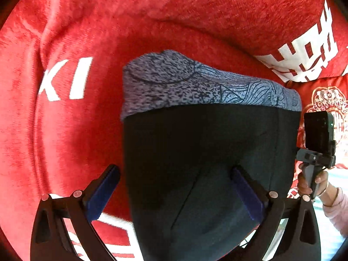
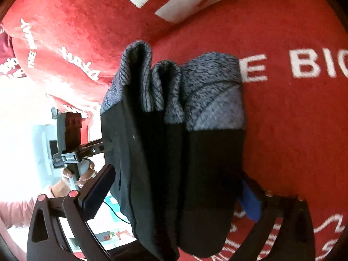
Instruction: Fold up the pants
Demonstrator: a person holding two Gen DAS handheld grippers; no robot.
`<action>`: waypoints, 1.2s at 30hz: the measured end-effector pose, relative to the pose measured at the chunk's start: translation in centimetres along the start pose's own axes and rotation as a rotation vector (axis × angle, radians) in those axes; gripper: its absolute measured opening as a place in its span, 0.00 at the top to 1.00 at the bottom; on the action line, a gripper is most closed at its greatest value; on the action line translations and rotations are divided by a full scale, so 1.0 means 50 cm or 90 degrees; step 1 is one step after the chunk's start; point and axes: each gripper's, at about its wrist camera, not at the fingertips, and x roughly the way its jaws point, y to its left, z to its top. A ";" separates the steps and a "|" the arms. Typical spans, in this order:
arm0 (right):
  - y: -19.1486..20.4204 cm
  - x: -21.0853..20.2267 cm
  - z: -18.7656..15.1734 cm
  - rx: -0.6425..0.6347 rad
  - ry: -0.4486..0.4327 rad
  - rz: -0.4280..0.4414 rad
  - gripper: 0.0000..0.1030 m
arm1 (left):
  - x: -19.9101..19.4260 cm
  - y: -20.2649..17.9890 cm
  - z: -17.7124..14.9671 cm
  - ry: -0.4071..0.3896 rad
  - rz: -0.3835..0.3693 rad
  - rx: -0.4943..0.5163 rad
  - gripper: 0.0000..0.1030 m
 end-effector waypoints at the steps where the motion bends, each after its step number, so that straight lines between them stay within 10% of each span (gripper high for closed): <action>1: -0.001 0.000 0.002 -0.002 0.002 0.003 0.00 | 0.002 -0.001 0.000 -0.002 0.000 0.000 0.00; 12: -0.022 -0.022 0.011 0.042 -0.001 0.010 0.04 | -0.016 -0.041 -0.017 -0.055 0.053 0.020 0.11; 18: -0.011 -0.048 -0.001 0.053 -0.006 -0.033 0.55 | -0.052 -0.077 -0.034 -0.088 0.071 0.041 0.34; 36: 0.097 -0.084 -0.127 0.073 -0.040 0.032 0.63 | -0.175 -0.108 -0.166 -0.094 0.070 0.043 0.44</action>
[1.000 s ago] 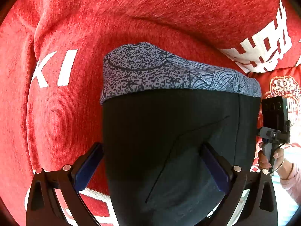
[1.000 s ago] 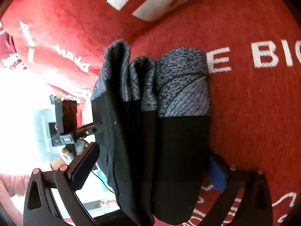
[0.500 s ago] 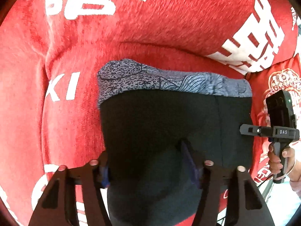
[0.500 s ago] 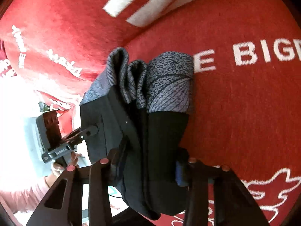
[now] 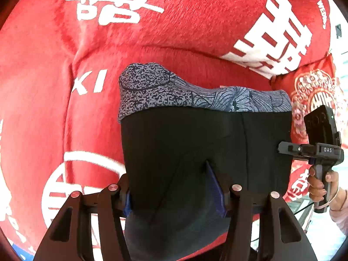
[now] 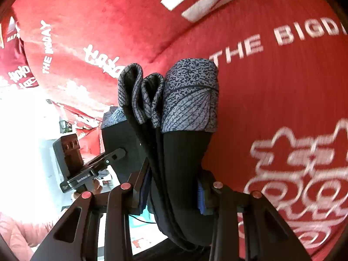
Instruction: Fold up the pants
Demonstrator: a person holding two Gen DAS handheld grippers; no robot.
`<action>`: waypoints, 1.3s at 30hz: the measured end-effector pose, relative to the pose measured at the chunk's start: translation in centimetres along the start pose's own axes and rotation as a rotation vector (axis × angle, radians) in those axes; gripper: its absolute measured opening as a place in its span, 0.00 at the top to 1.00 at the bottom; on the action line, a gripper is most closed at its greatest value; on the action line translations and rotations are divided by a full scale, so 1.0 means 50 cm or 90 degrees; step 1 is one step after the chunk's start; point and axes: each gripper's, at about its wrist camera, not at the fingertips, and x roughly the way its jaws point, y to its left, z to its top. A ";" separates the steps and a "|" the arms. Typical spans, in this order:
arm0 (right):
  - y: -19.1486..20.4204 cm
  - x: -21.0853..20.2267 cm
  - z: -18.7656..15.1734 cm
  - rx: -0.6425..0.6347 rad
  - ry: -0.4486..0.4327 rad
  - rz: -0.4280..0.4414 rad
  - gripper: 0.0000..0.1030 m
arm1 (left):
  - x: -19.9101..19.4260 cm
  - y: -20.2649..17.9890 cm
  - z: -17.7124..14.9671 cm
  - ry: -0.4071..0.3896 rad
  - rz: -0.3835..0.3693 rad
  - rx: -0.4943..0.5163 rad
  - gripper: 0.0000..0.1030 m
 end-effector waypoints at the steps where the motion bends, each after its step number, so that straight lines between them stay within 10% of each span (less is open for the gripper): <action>1: 0.004 0.004 -0.018 0.006 -0.001 0.002 0.63 | -0.001 -0.003 -0.008 0.002 0.003 0.002 0.44; 9: 0.012 0.081 -0.118 0.027 0.012 -0.027 0.63 | 0.017 0.062 -0.115 0.030 0.032 -0.003 0.44; 15: -0.024 0.101 -0.141 0.022 -0.002 -0.103 0.49 | 0.034 0.088 -0.135 -0.007 0.086 -0.031 0.14; 29: 0.037 0.037 -0.205 0.064 -0.116 -0.257 0.30 | -0.012 0.072 -0.171 -0.004 0.209 -0.009 0.14; 39: 0.070 0.004 -0.285 0.050 -0.150 -0.458 0.11 | -0.038 0.020 -0.220 0.025 0.249 0.028 0.00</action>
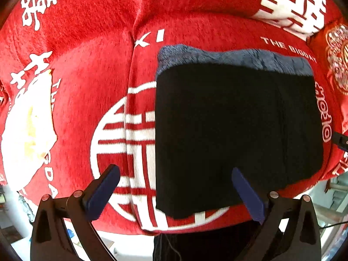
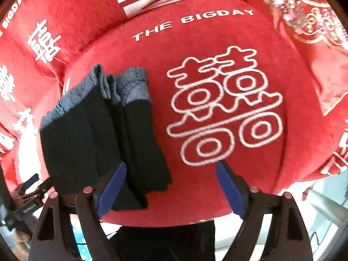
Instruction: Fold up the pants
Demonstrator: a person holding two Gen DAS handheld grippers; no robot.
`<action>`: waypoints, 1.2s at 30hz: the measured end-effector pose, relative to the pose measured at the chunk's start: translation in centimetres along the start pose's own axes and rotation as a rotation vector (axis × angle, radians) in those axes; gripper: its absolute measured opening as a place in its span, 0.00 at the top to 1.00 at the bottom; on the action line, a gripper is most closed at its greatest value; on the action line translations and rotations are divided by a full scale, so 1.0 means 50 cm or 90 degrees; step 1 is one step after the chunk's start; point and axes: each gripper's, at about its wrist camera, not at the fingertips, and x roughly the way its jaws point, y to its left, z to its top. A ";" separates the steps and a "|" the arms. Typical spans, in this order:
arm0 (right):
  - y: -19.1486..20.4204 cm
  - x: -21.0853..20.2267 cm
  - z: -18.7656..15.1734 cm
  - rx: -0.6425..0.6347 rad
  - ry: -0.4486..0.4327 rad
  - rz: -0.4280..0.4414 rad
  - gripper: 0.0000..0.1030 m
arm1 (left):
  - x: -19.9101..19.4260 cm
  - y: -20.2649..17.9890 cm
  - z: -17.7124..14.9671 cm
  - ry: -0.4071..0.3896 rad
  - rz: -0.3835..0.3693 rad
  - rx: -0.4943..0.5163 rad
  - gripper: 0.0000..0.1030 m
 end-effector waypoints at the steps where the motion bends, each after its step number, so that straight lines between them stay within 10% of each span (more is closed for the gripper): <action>1: 0.002 -0.006 -0.007 -0.006 -0.004 -0.009 0.06 | -0.005 -0.002 -0.006 0.002 0.002 0.002 0.00; 36: 0.245 -0.193 -0.173 -0.131 -0.012 -0.041 0.00 | -0.247 -0.007 -0.129 -0.042 0.038 -0.003 0.00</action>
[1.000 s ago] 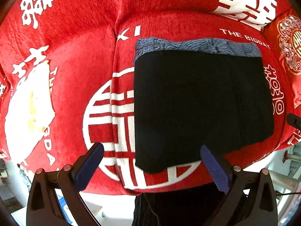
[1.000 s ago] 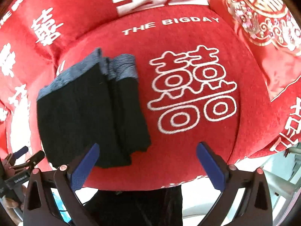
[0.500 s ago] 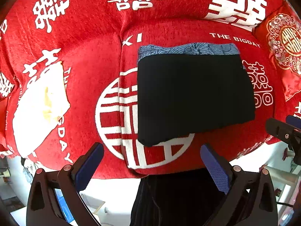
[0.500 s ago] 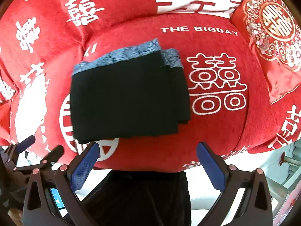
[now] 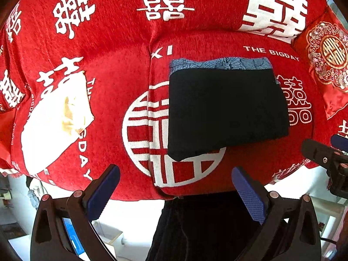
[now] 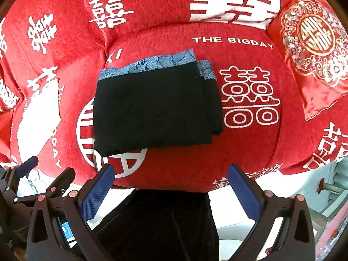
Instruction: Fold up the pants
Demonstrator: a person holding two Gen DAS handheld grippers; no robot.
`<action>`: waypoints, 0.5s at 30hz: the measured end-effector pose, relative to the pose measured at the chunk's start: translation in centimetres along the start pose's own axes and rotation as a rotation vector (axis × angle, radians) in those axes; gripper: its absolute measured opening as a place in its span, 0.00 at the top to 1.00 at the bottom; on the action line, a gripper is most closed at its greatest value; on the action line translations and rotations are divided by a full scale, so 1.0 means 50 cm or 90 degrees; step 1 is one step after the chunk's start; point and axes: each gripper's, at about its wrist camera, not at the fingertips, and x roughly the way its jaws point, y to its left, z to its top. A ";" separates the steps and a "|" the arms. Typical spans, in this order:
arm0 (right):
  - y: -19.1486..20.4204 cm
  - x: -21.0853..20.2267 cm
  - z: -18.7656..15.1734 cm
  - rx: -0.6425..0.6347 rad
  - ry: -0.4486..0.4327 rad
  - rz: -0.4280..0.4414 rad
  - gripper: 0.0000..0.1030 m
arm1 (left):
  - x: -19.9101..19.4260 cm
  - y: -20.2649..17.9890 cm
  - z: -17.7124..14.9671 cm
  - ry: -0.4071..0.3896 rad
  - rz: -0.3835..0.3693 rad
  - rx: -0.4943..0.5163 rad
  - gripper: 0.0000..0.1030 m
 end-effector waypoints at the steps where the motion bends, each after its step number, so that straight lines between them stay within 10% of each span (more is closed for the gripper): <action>1: 0.003 -0.004 0.000 -0.001 -0.002 -0.002 0.00 | -0.002 0.002 0.001 -0.002 0.001 0.000 0.00; 15: 0.032 -0.033 -0.008 -0.019 -0.023 -0.026 0.00 | -0.029 0.013 0.002 -0.023 -0.001 -0.008 0.00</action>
